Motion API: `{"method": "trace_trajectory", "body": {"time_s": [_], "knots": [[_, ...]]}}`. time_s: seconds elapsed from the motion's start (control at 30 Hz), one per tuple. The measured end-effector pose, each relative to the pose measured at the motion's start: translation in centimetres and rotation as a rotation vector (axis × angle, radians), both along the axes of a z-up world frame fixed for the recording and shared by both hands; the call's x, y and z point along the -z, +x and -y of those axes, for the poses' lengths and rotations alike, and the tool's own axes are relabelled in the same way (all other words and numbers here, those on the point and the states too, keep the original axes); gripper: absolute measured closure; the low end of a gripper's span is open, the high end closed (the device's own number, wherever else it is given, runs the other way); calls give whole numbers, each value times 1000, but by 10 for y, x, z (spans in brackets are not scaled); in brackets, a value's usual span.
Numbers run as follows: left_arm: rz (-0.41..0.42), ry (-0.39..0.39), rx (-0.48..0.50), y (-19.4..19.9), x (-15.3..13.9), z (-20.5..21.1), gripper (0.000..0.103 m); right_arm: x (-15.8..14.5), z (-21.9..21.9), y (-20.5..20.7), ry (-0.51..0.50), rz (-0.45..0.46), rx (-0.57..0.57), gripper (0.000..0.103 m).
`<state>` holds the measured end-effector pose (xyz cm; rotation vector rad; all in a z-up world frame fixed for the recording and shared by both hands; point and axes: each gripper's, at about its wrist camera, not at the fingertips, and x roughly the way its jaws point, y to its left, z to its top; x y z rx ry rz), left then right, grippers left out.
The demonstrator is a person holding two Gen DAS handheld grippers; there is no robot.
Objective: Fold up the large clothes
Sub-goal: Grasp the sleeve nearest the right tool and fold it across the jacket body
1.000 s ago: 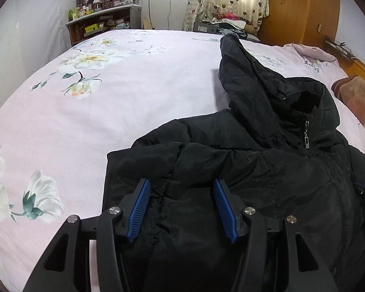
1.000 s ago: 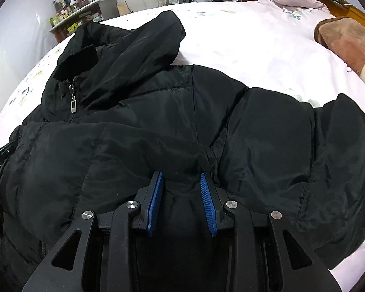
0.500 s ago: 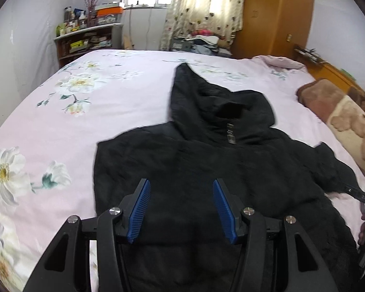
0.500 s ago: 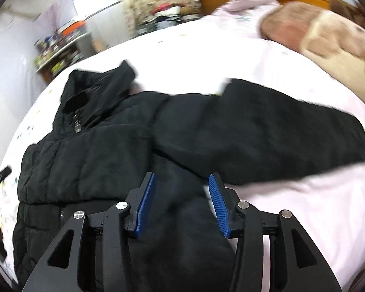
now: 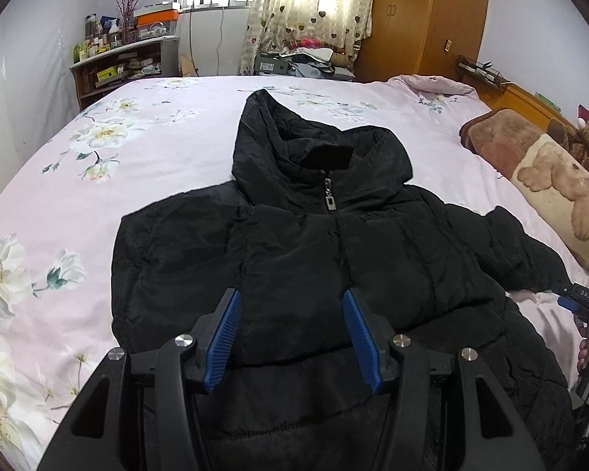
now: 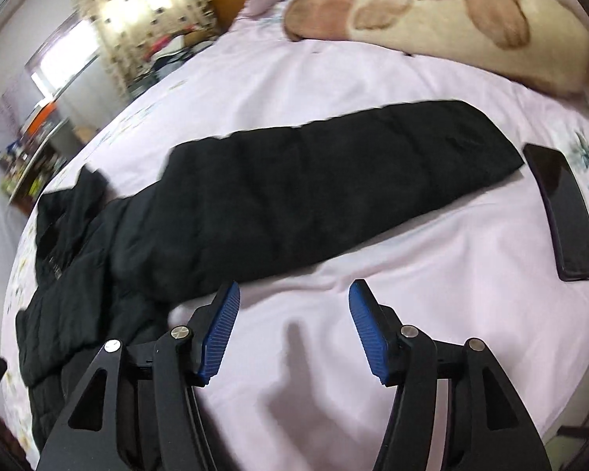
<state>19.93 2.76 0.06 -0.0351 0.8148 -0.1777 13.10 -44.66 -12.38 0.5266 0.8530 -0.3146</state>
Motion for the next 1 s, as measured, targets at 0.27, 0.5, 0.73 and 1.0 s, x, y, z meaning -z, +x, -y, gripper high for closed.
{"method": "trace_trajectory", "body": {"time_s": [0.27, 0.5, 0.73, 1.0], "knots": [[-25, 20, -55, 20, 15, -8, 47, 34, 68, 7, 140, 15, 167, 44], [-54, 34, -87, 32, 29, -13, 47, 47, 104, 20, 225, 80, 275, 44], [-67, 20, -105, 31, 33, -22, 47, 30, 106, 24, 194, 103, 301, 89], [-24, -17, -112, 16, 12, -34, 47, -77, 57, 18, 53, 261, 159, 92]]}}
